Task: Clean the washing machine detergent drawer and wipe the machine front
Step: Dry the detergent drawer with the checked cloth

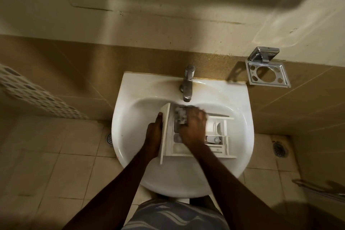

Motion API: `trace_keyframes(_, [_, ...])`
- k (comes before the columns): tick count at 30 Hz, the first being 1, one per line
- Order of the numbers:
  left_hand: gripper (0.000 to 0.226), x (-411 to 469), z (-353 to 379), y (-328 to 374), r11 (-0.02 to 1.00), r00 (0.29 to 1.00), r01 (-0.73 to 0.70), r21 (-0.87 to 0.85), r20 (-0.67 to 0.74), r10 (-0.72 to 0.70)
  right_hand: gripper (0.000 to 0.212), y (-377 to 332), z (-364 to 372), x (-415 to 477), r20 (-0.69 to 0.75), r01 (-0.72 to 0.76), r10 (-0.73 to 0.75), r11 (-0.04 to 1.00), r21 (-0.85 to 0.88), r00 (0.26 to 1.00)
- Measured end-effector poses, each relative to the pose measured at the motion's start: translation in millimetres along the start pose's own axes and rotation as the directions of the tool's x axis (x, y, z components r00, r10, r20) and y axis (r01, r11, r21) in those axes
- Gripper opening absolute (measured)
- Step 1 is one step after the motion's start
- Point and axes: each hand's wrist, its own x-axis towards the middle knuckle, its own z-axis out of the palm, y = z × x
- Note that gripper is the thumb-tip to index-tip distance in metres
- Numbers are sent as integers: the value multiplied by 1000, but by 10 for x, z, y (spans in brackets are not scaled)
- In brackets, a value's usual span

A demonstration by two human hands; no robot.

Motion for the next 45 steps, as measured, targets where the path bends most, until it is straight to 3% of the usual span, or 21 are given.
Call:
trace_keyframes(4, [66, -7, 15, -6, 999, 999, -40, -5, -1, 40, 47, -247, 101, -51, 34, 113, -112, 993, -19, 993])
trace_keyframes(7, [68, -1, 5, -5, 1000, 1000, 10, 3, -10, -10, 54, 193, -87, -17, 96, 160, -149, 980, -116, 984])
trace_keyframes(11, [66, 13, -3, -19, 999, 999, 50, 6, 7, -50, 53, 756, -375, 3, 70, 90, -77, 976, -196, 995])
trace_keyframes(13, [71, 26, -12, -21, 999, 999, 45, -9, 9, -45, 51, 887, -388, 32, 58, 42, -33, 988, -151, 998])
trace_keyframes(15, [70, 43, -4, -28, 999, 999, 38, -3, 5, -38, 40, 830, -386, 43, -5, -101, 102, 988, 113, 995])
trace_keyframes(16, [67, 48, 2, -22, 999, 999, 34, -2, 4, -34, 31, 698, -460, 51, -24, -204, 227, 913, 352, 974])
trace_keyframes(18, [62, 37, 9, 0, 999, 999, 37, -3, 3, -37, 20, 439, -632, 57, 71, -314, 432, 523, 793, 899])
trace_keyframes(19, [62, 41, 10, 8, 999, 999, 42, -4, 3, -42, 17, 301, -713, 32, 153, -318, 440, 330, 889, 885])
trace_keyframes(21, [62, 51, 10, 22, 999, 999, 45, 8, 13, -45, 30, 74, -804, -40, 379, -410, 361, 10, 912, 852])
trace_keyframes(23, [60, 49, 25, 41, 999, 999, 44, 15, 24, -44, 47, -38, -806, -128, 565, -519, 218, -235, 822, 796])
trace_keyframes(25, [58, 70, 27, 42, 999, 999, 43, 16, 20, -43, 44, -120, -725, -191, 624, -548, 242, -315, 775, 743])
trace_keyframes(26, [59, 78, 25, 38, 999, 999, 46, 16, 18, -47, 38, -139, -666, -235, 579, -531, 326, -230, 816, 748])
trace_keyframes(27, [61, 82, 21, 30, 999, 998, 53, 10, 15, -53, 29, -180, -630, -279, 465, -491, 426, -54, 869, 776])
trace_keyframes(29, [64, 100, 20, 14, 998, 998, 65, 6, 18, -65, 22, -242, -558, -327, 43, -308, 476, 494, 813, 878])
trace_keyframes(30, [65, 108, 21, 14, 998, 998, 66, 7, 23, -66, 33, -259, -502, -326, -125, -179, 349, 718, 672, 929])
trace_keyframes(31, [65, 116, 24, 14, 998, 997, 65, 5, 29, -65, 48, -236, -404, -313, -203, -48, 173, 861, 507, 964])
trace_keyframes(32, [64, 112, 24, 14, 998, 997, 59, -5, 42, -59, 60, -214, -316, -291, -202, 60, 16, 931, 360, 979])
trace_keyframes(34, [62, 110, 23, 0, 999, 998, 33, -38, 63, -30, 69, -155, -120, -263, -115, 186, -172, 975, 122, 978])
trace_keyframes(36, [58, 98, 16, 4, 999, 999, 10, -44, 47, -8, 83, -190, -7, -368, 61, 233, -233, 972, 17, 970])
trace_keyframes(38, [54, 95, 36, 32, 1000, 1000, 8, -18, 2, -8, 92, -96, 41, -465, 145, 262, -263, 965, 25, 954])
trace_keyframes(45, [61, 170, 42, 43, 995, 996, 84, 46, -48, -82, 64, 450, -187, -693, 333, 400, -450, 892, 210, 829])
